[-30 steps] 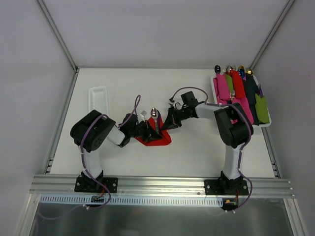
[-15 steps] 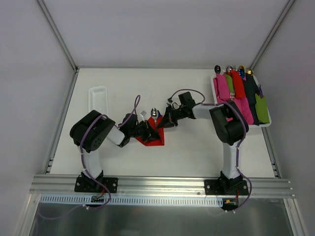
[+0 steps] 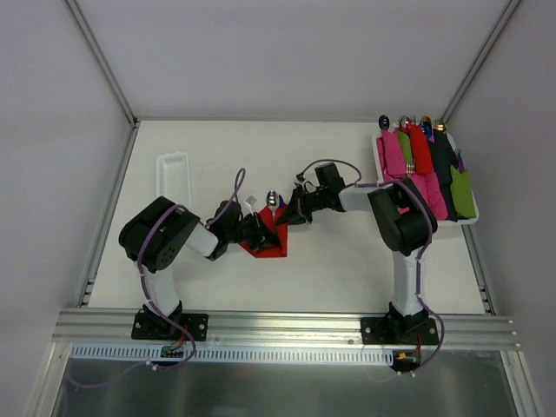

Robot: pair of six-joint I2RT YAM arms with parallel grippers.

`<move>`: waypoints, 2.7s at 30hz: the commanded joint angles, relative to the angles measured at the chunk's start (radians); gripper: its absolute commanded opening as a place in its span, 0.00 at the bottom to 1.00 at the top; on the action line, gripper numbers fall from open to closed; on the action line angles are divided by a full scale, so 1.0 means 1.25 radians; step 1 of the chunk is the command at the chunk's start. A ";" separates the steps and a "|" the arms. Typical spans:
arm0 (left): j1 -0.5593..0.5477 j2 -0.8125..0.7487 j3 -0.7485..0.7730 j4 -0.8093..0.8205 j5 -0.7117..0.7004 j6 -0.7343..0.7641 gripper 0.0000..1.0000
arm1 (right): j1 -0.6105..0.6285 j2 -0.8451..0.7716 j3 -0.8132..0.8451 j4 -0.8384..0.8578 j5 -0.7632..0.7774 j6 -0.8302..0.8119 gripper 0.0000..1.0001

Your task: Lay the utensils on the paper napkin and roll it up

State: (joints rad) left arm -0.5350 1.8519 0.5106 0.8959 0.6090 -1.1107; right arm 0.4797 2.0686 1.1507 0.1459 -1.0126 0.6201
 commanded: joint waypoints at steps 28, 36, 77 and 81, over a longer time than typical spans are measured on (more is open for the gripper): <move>0.048 -0.233 -0.066 -0.275 -0.123 0.059 0.00 | 0.015 0.017 0.028 0.019 -0.006 0.013 0.00; 0.052 -0.209 -0.066 -0.313 -0.145 0.056 0.00 | 0.024 0.029 0.038 0.018 0.000 0.022 0.00; 0.091 -0.481 -0.124 -0.367 -0.136 0.097 0.00 | 0.060 0.120 0.062 0.080 0.046 0.136 0.65; 0.083 -0.538 -0.091 -0.428 -0.148 0.118 0.00 | 0.062 0.112 0.056 0.080 0.060 0.148 0.75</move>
State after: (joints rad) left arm -0.4255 1.2171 0.3542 0.4187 0.4343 -1.0084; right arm 0.5488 2.1822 1.2289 0.2787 -1.0210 0.7914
